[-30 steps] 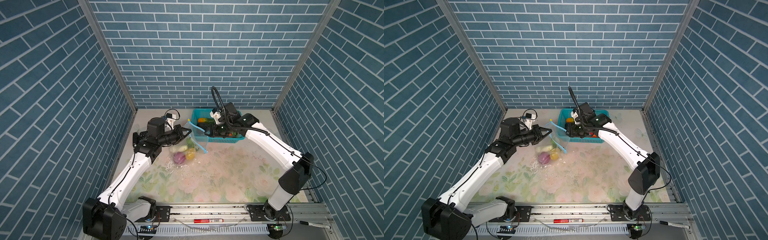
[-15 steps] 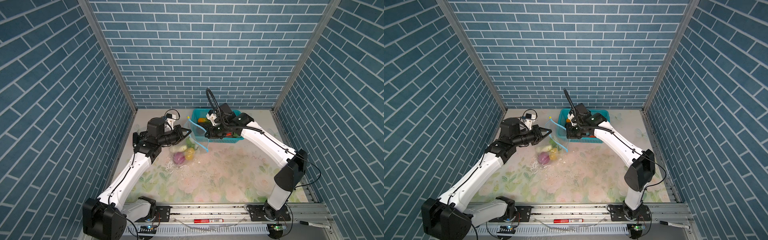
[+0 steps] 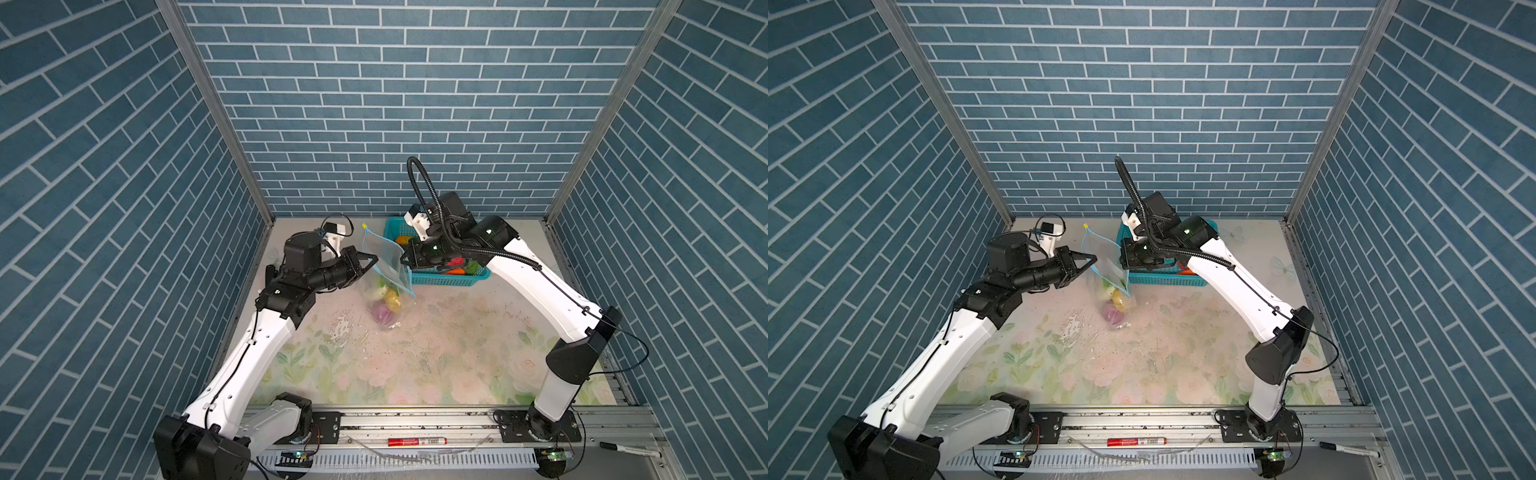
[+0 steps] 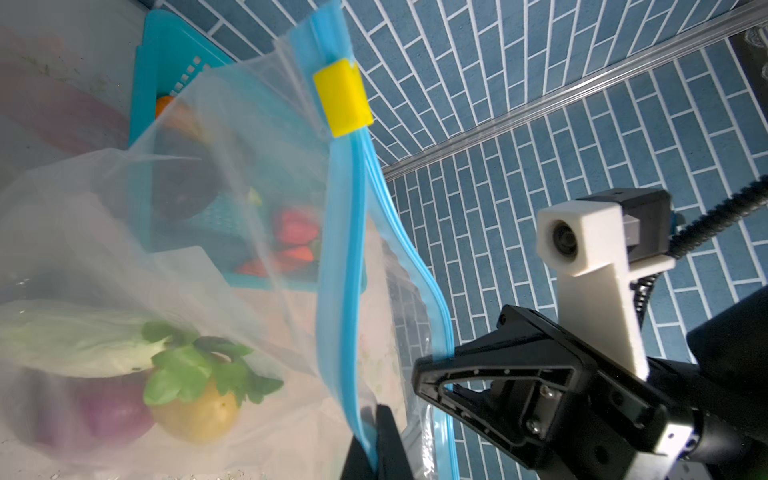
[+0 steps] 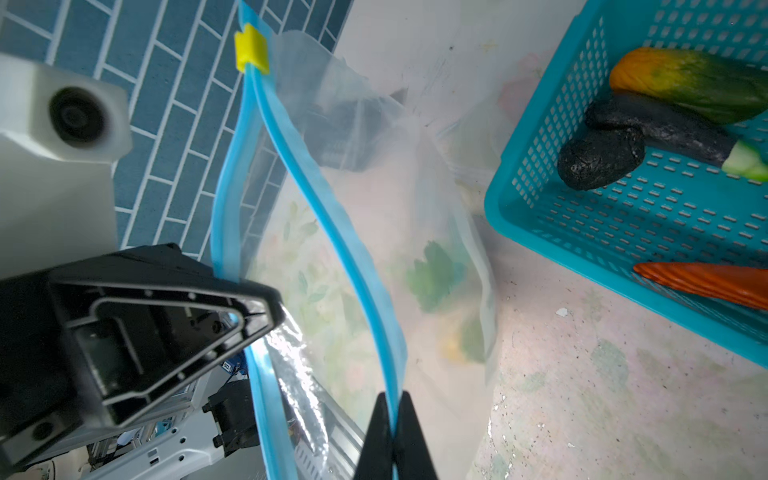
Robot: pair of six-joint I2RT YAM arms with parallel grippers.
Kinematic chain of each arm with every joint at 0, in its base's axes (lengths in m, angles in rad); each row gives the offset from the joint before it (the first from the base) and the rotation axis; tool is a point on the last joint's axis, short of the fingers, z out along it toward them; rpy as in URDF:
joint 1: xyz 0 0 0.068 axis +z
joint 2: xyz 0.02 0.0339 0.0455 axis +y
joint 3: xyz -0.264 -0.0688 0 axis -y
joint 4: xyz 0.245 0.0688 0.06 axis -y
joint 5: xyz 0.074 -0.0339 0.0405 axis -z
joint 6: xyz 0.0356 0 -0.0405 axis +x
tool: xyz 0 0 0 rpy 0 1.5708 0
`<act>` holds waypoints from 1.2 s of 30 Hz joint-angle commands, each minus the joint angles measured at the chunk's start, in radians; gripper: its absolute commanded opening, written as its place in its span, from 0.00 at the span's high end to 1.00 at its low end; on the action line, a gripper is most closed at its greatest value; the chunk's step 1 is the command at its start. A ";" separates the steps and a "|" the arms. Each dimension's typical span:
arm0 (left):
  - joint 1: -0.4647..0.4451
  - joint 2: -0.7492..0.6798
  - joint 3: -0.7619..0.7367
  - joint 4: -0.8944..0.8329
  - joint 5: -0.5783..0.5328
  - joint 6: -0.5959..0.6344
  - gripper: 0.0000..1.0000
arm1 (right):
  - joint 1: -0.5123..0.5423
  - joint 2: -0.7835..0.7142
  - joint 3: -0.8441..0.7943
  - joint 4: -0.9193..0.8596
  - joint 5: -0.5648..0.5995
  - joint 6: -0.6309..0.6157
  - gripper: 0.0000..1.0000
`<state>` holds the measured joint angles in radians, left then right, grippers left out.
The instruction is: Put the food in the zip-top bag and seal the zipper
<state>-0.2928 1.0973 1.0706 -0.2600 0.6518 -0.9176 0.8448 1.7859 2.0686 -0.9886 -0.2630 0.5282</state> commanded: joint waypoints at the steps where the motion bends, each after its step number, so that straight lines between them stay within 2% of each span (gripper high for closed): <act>1: 0.010 -0.021 0.044 -0.059 -0.023 0.026 1.00 | 0.024 0.028 0.104 -0.086 0.048 -0.030 1.00; 8: 0.019 -0.033 0.078 -0.138 -0.037 0.052 1.00 | 0.049 0.046 0.166 -0.116 0.077 -0.027 1.00; 20: 0.072 -0.042 0.127 -0.251 -0.037 0.106 1.00 | 0.058 0.051 0.155 -0.088 0.078 -0.028 0.96; 27: 0.073 -0.019 0.096 -0.198 -0.012 0.088 1.00 | 0.057 0.054 0.117 -0.062 0.084 -0.045 0.90; 31: 0.072 -0.010 0.089 -0.170 0.005 0.082 1.00 | 0.053 0.040 0.105 -0.061 0.123 -0.065 0.80; 36: 0.069 0.010 0.088 -0.147 0.025 0.077 1.00 | 0.046 0.019 0.109 -0.065 0.160 -0.098 0.60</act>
<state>-0.2268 1.0954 1.1660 -0.4469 0.6537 -0.8413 0.8955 1.8309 2.1830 -1.0542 -0.1452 0.4675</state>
